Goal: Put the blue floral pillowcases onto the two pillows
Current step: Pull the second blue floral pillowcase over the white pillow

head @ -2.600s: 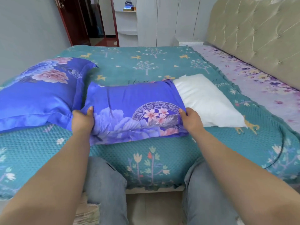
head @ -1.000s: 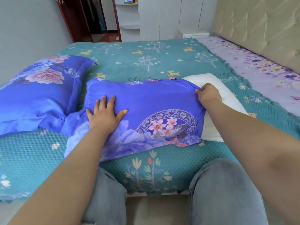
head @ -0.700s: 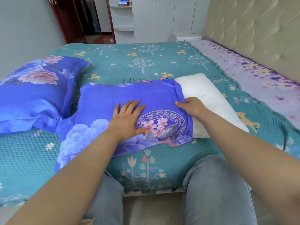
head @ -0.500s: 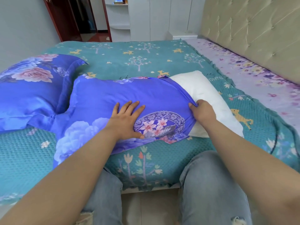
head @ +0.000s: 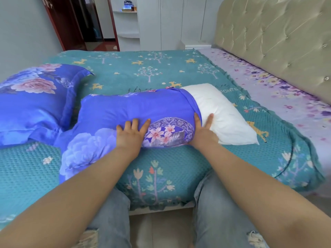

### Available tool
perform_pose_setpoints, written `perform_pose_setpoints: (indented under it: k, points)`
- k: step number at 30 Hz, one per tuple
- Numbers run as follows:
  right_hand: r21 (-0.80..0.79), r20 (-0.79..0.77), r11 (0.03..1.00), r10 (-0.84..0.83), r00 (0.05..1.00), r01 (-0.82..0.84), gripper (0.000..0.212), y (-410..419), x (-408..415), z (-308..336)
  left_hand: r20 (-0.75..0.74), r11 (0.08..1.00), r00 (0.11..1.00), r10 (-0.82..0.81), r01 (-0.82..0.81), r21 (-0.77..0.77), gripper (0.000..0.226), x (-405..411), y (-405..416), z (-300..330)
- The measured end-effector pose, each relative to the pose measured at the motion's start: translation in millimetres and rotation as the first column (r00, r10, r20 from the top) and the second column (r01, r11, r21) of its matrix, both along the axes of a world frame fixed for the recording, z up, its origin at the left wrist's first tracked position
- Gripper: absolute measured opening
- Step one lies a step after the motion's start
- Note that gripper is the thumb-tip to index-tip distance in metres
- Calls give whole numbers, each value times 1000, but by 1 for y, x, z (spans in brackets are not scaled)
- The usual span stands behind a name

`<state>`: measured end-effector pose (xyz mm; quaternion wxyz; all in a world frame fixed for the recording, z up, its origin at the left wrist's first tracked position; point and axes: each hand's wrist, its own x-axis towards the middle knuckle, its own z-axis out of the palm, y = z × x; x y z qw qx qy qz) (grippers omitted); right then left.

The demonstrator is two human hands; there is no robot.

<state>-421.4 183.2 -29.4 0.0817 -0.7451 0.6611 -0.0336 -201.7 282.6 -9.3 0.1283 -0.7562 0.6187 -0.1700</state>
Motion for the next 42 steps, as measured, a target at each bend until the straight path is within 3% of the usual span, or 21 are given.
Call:
perform_pose_setpoints:
  k: [3, 6, 10, 12, 14, 16, 19, 22, 23, 24, 25, 27, 29, 30, 33, 37, 39, 42]
  points:
    - [-184, 143, 983, 27, 989, 0, 54, -3, -7, 28, -118, 985, 993, -26, 5, -170, 53, 13, -3, 25]
    - [-430, 153, 903, 100, 983, -25, 35, -2, -10, 67, -150, 925, 984, -91, 27, -379, 25, 25, -5, 64]
    - [-821, 170, 570, 176, 970, 40, 34, 2, -4, 139, -26, 740, 983, -183, 120, -661, 15, 32, 1, 137]
    - [-871, 186, 484, 173, 967, 81, 30, 7, 1, 190, 58, 629, 986, -158, 146, -763, 19, 37, 8, 177]
    - [-865, 188, 494, 152, 970, 90, 32, 7, 9, 240, 72, 534, 989, -128, 130, -835, 23, 45, 10, 214]
    - [-810, 193, 582, 138, 971, 79, 32, -1, 18, 269, 28, 500, 996, -87, 68, -863, 29, 55, 3, 232]
    - [-613, 227, 790, 172, 959, 4, 31, -21, 34, 255, -98, 595, 994, -55, -46, -803, 33, 66, -14, 209]
    - [-159, 287, 974, 203, 936, -163, 65, -28, 50, 195, -335, 843, 941, -34, -153, -516, 40, 67, -26, 139]
    - [99, 353, 969, 180, 918, -227, 78, -24, 55, 171, -430, 924, 903, 1, -165, -344, 48, 65, -26, 110]
    - [324, 427, 902, 130, 895, -286, 87, -16, 57, 151, -503, 973, 864, 32, -141, -180, 57, 61, -26, 87]
    - [442, 475, 820, 129, 870, -363, 88, -11, 60, 132, -544, 993, 837, 63, -108, -50, 63, 56, -25, 66]
    - [399, 474, 793, 250, 844, -459, 64, -7, 65, 109, -529, 996, 844, 90, -77, 47, 67, 46, -25, 43]
    - [283, 411, 862, 287, 865, -420, 48, -12, 72, 104, -516, 995, 851, 98, -81, 56, 67, 39, -29, 42]
    - [266, 432, 887, 241, 869, -378, 46, -16, 76, 104, -532, 996, 842, 91, -73, 55, 65, 36, -32, 43]
    - [181, 647, 953, 71, 759, -244, 51, -40, 98, 94, -573, 999, 819, 29, -40, -6, 60, 30, -40, 44]
    - [197, 707, 972, -51, 706, -127, 48, -68, 126, 74, -531, 977, 845, -62, -56, -204, 52, 25, -49, 37]
    - [164, 613, 976, 16, 790, -147, 45, -84, 135, 66, -496, 940, 863, -97, -85, -331, 48, 24, -57, 40]
    - [-68, 375, 988, 153, 914, -137, 37, -101, 135, 73, -466, 930, 881, -78, -104, -352, 51, 18, -74, 46]
